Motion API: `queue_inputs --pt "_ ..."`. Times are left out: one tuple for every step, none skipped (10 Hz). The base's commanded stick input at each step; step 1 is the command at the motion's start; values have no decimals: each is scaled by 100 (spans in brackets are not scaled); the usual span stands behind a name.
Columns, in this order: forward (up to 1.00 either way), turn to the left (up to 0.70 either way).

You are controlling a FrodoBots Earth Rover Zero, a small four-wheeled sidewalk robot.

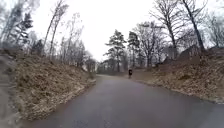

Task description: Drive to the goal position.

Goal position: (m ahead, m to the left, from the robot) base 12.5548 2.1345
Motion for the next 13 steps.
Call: queue_inputs --pt "100 1" --pt "100 1" --pt "100 1" --pt "100 1" --pt "100 1" --pt "100 1" --pt "100 1" --pt "100 1" --pt "100 1" --pt "100 1" --pt "100 1" --pt "100 1" --pt "100 1"
